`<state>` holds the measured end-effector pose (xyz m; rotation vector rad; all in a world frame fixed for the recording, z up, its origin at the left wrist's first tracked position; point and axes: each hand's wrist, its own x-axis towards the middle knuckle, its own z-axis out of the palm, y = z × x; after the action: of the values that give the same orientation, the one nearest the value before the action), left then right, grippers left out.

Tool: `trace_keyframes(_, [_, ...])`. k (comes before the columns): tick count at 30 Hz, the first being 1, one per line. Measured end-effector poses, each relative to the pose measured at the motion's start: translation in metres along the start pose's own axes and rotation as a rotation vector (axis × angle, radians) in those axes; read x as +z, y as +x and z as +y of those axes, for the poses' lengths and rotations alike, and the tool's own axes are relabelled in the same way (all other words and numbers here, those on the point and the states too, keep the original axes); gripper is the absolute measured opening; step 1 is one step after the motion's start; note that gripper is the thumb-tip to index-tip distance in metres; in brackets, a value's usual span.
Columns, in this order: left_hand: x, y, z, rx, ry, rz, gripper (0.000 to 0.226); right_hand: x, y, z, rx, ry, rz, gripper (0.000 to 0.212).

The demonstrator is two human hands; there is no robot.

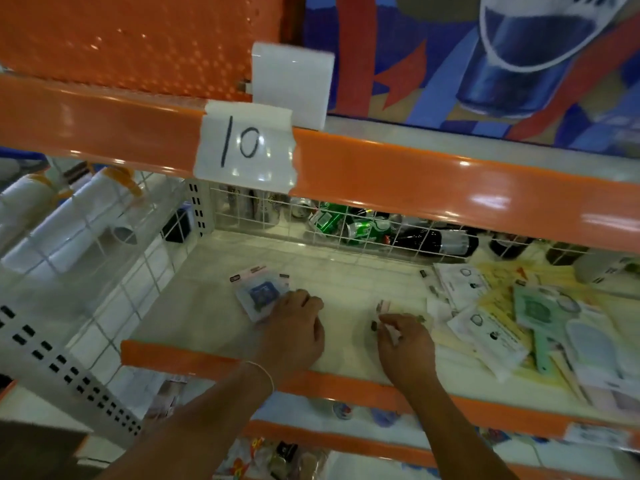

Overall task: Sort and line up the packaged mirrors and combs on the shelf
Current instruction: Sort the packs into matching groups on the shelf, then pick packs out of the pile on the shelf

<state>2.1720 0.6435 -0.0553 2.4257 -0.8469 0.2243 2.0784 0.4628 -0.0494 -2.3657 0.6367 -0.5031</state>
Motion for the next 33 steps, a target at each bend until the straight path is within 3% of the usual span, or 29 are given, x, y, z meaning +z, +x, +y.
trace_keyframes(4, [0.024, 0.014, 0.037, 0.075, 0.006, -0.069, 0.026, -0.044, 0.007, 0.038, 0.045, -0.039, 0.031, 0.02])
trace_keyframes(8, [0.049, 0.023, 0.064, 0.114, 0.051, -0.152, 0.029, -0.062, 0.011, 0.074, 0.104, -0.281, -0.089, 0.041])
trace_keyframes(13, [0.068, 0.028, 0.089, 0.115, 0.109, -0.237, 0.033, -0.073, 0.016, 0.09, 0.043, -0.486, -0.195, 0.028])
trace_keyframes(21, [0.085, 0.028, 0.102, 0.086, 0.1, -0.211, 0.05, -0.077, 0.027, 0.105, 0.06, -0.372, -0.332, 0.042])
trace_keyframes(25, [0.077, 0.028, 0.097, 0.038, 0.099, -0.184, 0.049, -0.074, 0.028, 0.102, 0.05, -0.377, -0.384, 0.037])
trace_keyframes(29, [0.062, 0.023, 0.084, 0.004, 0.159, -0.182, 0.049, -0.066, 0.031, 0.085, 0.085, -0.231, -0.452, 0.037])
trace_keyframes(33, [0.04, 0.012, 0.061, -0.084, 0.305, -0.183, 0.033, -0.045, 0.033, 0.064, 0.121, -0.1, -0.431, 0.026])
